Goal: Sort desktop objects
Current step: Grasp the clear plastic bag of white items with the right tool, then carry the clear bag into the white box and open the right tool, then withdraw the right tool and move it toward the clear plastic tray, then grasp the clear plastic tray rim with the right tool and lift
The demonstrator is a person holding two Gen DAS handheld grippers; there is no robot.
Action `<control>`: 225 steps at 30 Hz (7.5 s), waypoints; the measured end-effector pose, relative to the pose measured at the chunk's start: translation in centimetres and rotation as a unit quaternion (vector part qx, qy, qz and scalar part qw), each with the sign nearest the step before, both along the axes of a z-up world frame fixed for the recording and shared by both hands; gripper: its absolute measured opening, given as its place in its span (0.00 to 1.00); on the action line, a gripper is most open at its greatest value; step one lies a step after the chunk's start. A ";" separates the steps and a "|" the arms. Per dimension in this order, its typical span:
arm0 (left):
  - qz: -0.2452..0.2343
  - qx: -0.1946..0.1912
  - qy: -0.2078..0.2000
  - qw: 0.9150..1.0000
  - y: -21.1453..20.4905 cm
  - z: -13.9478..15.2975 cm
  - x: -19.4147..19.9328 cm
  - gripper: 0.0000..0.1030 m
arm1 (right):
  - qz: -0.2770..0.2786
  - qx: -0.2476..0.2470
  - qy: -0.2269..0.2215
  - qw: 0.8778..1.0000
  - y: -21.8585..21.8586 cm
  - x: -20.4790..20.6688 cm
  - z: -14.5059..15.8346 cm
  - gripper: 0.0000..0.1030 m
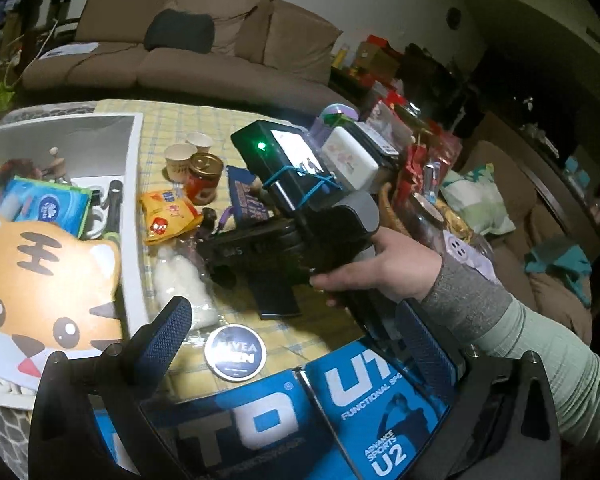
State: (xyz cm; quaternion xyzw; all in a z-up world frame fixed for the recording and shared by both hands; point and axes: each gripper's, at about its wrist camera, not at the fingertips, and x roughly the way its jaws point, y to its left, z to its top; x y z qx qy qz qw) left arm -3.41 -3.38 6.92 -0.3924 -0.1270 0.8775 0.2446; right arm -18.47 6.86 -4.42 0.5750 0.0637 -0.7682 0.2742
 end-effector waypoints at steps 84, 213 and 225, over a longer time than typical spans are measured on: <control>0.070 0.256 -0.157 0.951 -18.9 2.6 -4.2 0.62 | 0.014 -0.324 0.054 0.944 -9.0 13.0 17.1 0.13; 0.031 -0.188 -0.243 0.951 11.7 -8.7 -35.7 0.12 | -0.278 0.016 -0.003 0.960 23.5 -15.8 0.2 0.11; 0.043 -0.127 -0.179 0.975 7.5 2.4 -28.2 0.12 | -0.234 -0.021 0.115 0.965 20.4 -7.9 13.1 0.11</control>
